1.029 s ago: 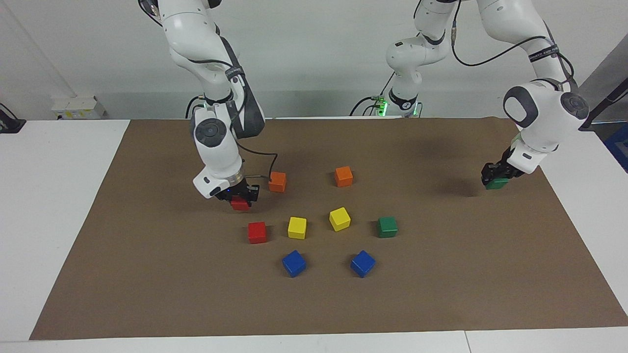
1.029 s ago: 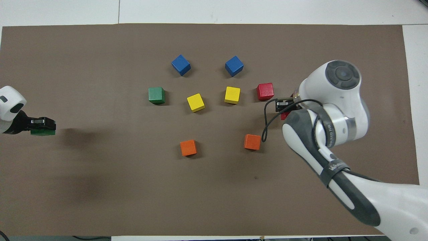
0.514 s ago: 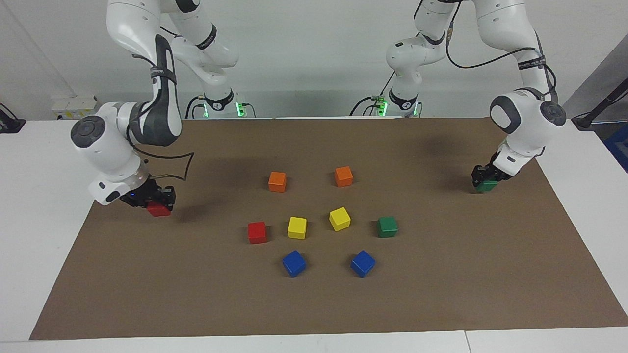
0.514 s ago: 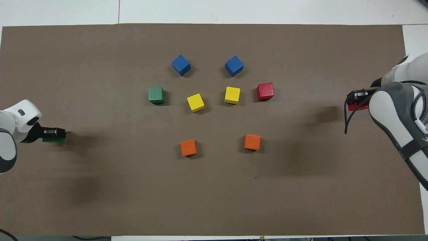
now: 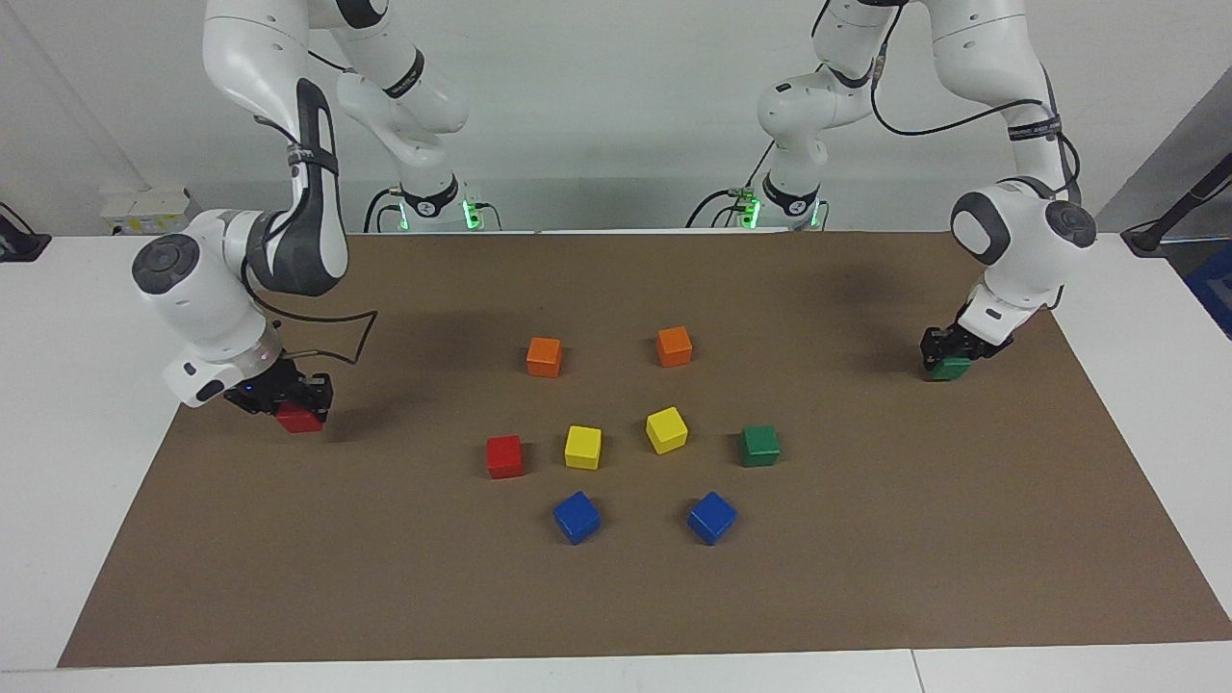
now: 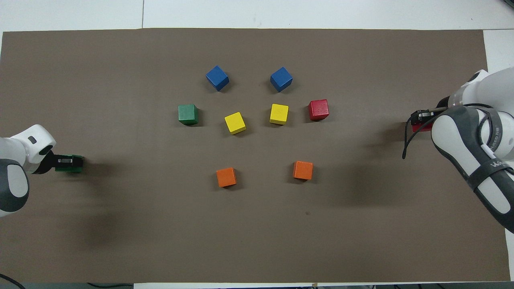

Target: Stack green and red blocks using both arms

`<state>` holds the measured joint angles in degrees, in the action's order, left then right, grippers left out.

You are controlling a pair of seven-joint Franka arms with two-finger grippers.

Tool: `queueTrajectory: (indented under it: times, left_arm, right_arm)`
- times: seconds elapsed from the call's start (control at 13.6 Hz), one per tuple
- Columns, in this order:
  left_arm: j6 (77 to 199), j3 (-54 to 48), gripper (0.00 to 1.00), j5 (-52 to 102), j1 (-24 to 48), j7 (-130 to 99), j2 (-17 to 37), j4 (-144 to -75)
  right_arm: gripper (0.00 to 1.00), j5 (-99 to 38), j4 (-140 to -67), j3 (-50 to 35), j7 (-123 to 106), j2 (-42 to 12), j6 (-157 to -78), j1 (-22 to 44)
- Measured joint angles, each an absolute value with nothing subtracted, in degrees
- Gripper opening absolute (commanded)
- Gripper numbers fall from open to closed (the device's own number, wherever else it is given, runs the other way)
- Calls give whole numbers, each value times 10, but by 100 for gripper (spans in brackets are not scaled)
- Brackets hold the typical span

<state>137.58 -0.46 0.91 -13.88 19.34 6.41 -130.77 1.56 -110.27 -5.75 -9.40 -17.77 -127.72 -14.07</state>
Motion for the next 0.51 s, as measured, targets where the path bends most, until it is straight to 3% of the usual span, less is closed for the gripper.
queueTrajectory:
  times: [0.07, 0.51]
  left_arm:
    - [1377, -4, 99, 9, -139, 200, 64, -1308]
    - [1386, -3, 100, 9, -140, 239, 65, -1306]
  right_arm:
    - [0, 16, -1103, -58, -94, -182, -1281, -141]
    - [0, 16, -1120, -57, -96, -187, -1314, -147]
